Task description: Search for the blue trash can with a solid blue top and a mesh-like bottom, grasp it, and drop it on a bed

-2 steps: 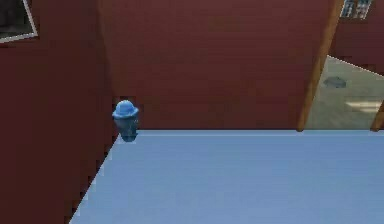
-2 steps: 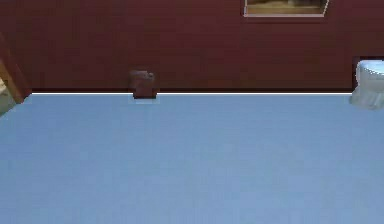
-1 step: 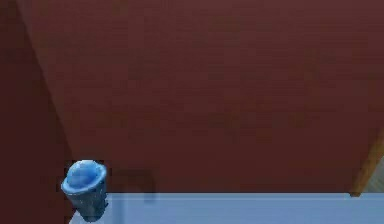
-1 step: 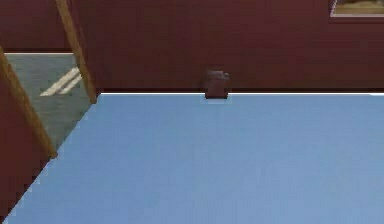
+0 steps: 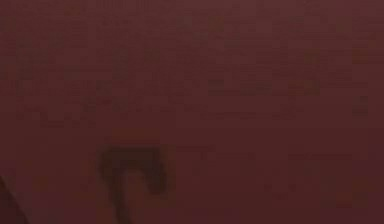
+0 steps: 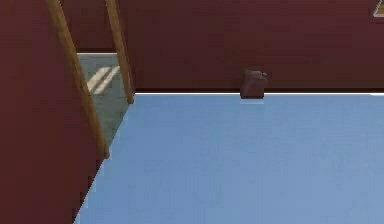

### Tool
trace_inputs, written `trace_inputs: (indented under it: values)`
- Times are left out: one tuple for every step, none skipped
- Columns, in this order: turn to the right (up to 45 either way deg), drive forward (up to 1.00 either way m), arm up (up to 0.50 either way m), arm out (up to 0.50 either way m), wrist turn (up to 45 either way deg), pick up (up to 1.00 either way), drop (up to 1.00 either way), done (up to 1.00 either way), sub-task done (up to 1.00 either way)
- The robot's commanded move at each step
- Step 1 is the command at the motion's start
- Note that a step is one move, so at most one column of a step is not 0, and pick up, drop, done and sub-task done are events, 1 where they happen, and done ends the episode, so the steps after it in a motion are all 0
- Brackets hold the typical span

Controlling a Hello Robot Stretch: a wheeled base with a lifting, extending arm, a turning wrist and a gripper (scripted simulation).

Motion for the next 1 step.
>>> trace_inputs:
  values:
    - [-45.0, 0.0, 0.0, 0.0, 0.0, 0.0, 0.0, 0.0, 0.0]
